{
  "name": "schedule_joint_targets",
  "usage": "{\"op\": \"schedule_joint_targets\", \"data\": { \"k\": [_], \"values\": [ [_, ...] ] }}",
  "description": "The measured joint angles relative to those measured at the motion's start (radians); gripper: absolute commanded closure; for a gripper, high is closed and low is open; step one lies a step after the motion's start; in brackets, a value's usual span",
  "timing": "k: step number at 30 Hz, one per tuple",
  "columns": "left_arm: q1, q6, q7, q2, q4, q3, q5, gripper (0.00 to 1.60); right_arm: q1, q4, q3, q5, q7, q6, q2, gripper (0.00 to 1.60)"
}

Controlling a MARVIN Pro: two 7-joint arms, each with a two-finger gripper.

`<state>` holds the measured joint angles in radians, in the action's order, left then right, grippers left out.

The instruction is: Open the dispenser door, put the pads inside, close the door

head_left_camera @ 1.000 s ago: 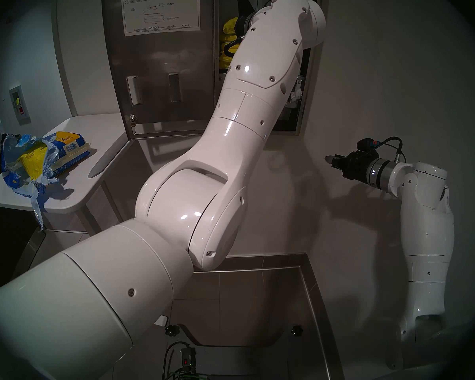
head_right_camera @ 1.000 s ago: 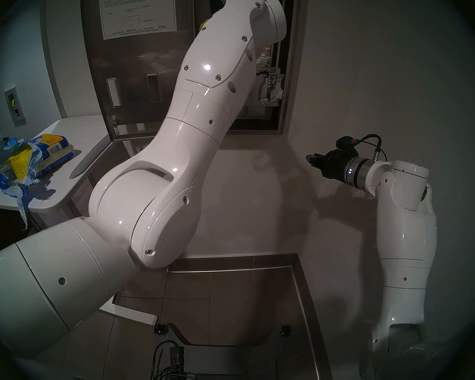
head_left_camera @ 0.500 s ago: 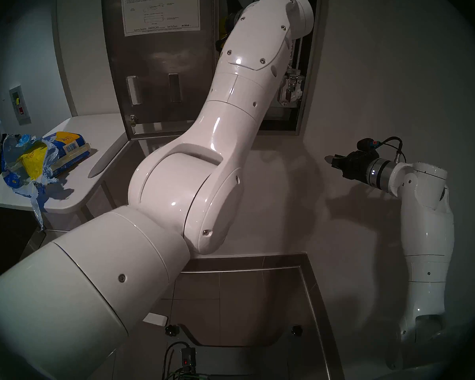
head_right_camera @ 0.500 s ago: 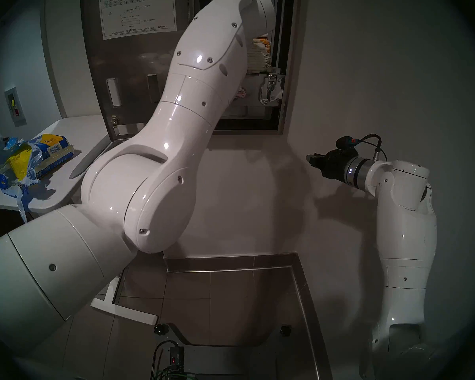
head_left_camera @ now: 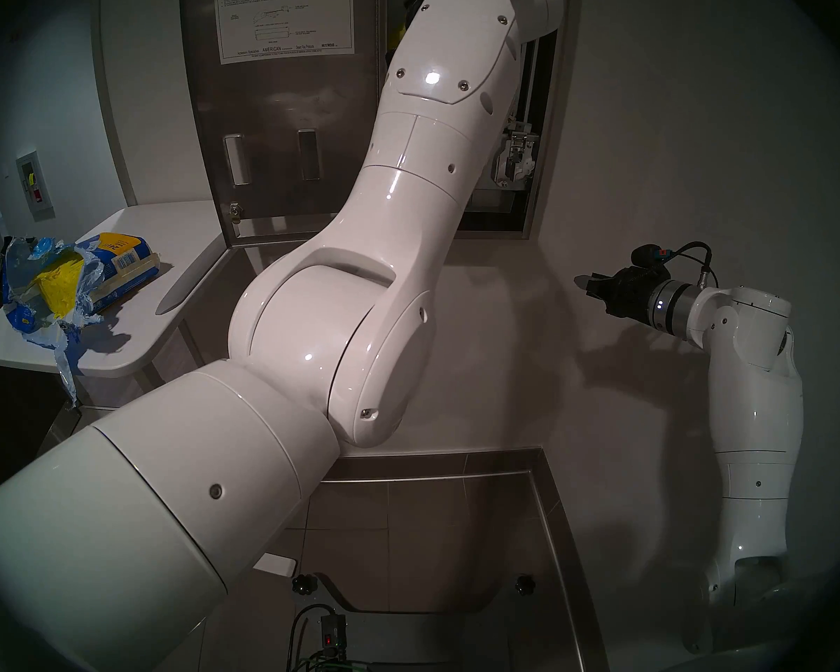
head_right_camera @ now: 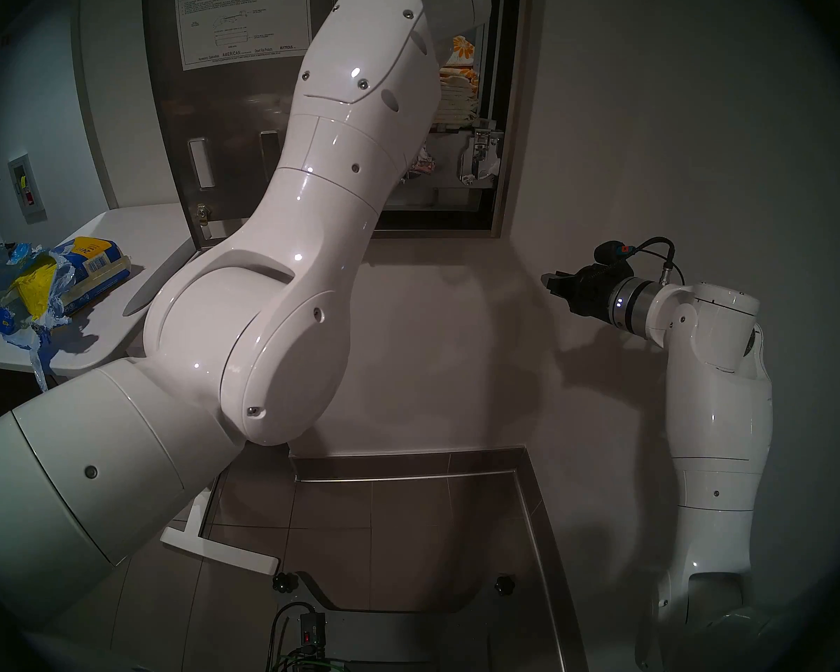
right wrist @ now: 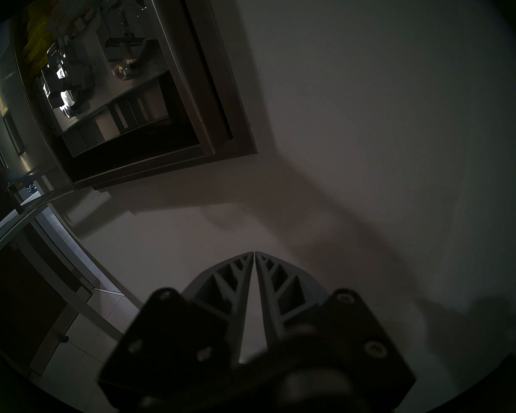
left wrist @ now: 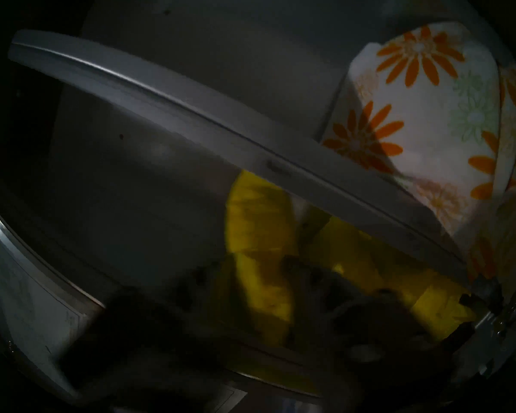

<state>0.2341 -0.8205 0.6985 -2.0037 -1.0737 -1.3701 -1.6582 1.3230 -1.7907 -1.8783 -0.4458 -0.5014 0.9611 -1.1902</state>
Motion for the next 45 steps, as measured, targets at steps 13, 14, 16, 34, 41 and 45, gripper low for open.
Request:
{"op": "schedule_joint_targets", "data": {
  "k": [13, 14, 16, 34, 41, 45],
  "values": [
    [0.031, -0.012, 0.122, -0.001, -0.093, 0.031, -0.024, 0.00, 0.000, -0.001, 0.000, 0.000, 0.001, 0.000, 0.000, 1.08],
    [0.034, -0.012, 0.130, 0.001, -0.103, 0.032, -0.025, 0.00, 0.000, -0.001, 0.000, 0.000, 0.001, 0.000, 0.000, 1.08],
    [0.039, -0.012, 0.145, 0.005, -0.124, 0.035, -0.029, 0.00, 0.000, -0.001, 0.000, 0.000, 0.001, 0.000, 0.000, 1.08],
    [0.068, 0.046, 0.227, 0.015, -0.351, 0.078, -0.030, 0.00, 0.000, 0.000, 0.000, -0.001, 0.001, 0.000, 0.000, 1.08],
    [0.115, 0.088, 0.223, 0.041, -0.438, 0.110, -0.032, 0.00, 0.000, 0.001, 0.000, -0.001, 0.001, 0.000, 0.000, 1.08],
    [0.153, 0.102, 0.219, 0.056, -0.491, 0.114, -0.027, 0.00, 0.000, 0.001, 0.000, -0.001, 0.001, 0.000, 0.000, 1.08]
  ]
}}
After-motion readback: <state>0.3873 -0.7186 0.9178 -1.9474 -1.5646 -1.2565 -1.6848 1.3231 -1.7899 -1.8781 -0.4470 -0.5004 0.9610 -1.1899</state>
